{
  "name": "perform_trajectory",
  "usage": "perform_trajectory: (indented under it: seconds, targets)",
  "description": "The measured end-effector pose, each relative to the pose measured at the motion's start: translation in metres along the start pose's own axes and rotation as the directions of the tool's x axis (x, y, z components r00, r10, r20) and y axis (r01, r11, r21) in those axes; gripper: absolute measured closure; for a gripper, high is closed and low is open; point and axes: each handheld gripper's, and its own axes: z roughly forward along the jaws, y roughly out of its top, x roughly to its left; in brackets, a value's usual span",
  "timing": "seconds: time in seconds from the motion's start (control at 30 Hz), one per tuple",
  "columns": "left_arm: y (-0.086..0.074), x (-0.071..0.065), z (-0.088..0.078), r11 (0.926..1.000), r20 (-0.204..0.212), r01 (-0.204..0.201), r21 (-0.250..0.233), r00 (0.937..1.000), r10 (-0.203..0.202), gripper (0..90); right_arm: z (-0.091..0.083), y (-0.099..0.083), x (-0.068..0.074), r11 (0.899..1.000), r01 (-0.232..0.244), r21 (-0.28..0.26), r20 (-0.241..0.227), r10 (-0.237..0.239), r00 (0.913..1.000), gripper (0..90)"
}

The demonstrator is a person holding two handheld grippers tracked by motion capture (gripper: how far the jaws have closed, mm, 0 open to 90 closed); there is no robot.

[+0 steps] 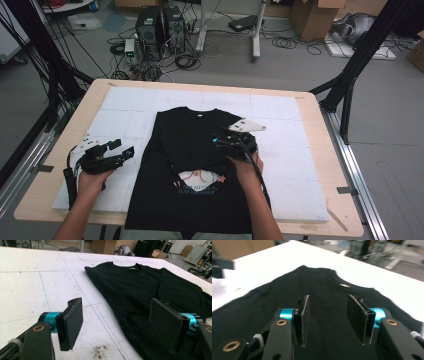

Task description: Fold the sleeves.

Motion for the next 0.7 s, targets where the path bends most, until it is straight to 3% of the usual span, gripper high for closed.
perform_trajectory:
  seconds: [0.13, 0.37, 0.57, 0.7]
  targets:
    - [0.000, -0.001, 0.000, 0.9999, 0.002, 0.004, -0.013, 1.0000, -0.004, 26.2, -0.024, -0.020, -0.023, 1.000, -0.024, -0.014, 0.087, 0.026, 0.9959, 38.4]
    - [0.000, -0.005, 0.000, 0.9994, 0.001, -0.006, -0.033, 1.0000, 0.007, 19.0, -0.060, -0.062, -0.046, 0.999, -0.017, -0.040, 0.217, 0.025, 0.9759, 18.7]
    - [0.000, -0.010, 0.001, 0.9993, 0.019, -0.012, -0.037, 0.9997, 0.012, 18.1, -0.071, -0.071, -0.056, 0.996, -0.062, -0.067, 0.222, 0.076, 0.9721, 15.5]
    - [-0.001, -0.010, 0.001, 0.9995, 0.018, -0.020, -0.026, 0.9996, 0.021, 17.4, -0.072, -0.072, -0.056, 0.996, -0.068, -0.064, 0.223, 0.081, 0.9715, 15.5]
